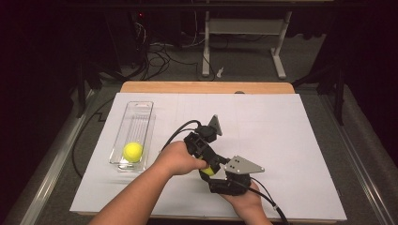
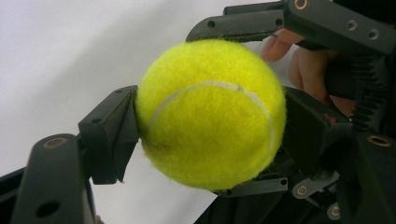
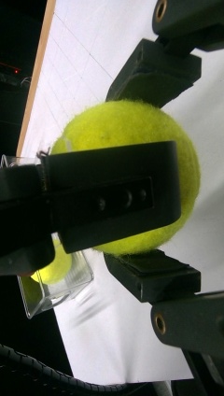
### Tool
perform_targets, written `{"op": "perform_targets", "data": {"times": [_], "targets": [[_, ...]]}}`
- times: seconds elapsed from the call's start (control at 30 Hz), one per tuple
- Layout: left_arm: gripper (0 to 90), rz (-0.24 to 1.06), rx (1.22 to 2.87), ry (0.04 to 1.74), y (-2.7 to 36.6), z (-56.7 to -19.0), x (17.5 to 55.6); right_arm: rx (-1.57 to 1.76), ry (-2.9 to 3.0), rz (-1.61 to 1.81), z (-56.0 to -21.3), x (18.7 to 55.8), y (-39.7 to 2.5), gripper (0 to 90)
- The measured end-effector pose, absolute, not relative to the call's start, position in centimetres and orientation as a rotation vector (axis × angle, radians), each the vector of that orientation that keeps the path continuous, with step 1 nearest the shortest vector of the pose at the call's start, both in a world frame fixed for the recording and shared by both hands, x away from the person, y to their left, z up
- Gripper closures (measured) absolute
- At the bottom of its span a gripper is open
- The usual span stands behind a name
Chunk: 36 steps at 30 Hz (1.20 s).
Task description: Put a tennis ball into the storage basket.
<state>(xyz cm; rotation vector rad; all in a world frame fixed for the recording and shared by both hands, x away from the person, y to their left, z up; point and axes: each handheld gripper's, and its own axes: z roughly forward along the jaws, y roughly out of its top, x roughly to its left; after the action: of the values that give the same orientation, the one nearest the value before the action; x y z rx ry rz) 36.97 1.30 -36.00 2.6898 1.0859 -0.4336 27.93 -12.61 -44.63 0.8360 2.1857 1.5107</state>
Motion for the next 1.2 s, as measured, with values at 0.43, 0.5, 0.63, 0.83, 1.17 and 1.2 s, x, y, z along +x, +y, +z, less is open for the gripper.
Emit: {"op": "perform_targets", "data": {"times": [0.43,0.5,0.63,0.83,1.17,1.2], "targets": [[26.5,-0.433,2.701,1.081,1.39,-35.87,36.94,0.829,2.184,1.521,-44.67,27.9,-12.54,27.2],[26.5,-0.43,2.703,1.079,1.38,-35.84,36.92,0.825,2.183,1.523,-44.68,27.89,-12.52,27.1],[26.6,-0.43,2.703,1.078,1.38,-35.83,36.91,0.819,2.183,1.523,-44.69,27.89,-12.52,26.9],[26.6,-0.432,2.707,1.076,1.41,-35.76,36.89,0.812,2.177,1.525,-44.72,27.85,-12.5,26.3],[26.6,-0.424,2.704,1.084,1.7,-35.56,36.98,0.813,2.157,1.533,-44.89,27.86,-12.36,10.6],[26.6,-0.42,2.703,1.088,1.73,-35.55,36.97,0.813,2.156,1.531,-44.89,27.87,-12.35,8.9]]}}
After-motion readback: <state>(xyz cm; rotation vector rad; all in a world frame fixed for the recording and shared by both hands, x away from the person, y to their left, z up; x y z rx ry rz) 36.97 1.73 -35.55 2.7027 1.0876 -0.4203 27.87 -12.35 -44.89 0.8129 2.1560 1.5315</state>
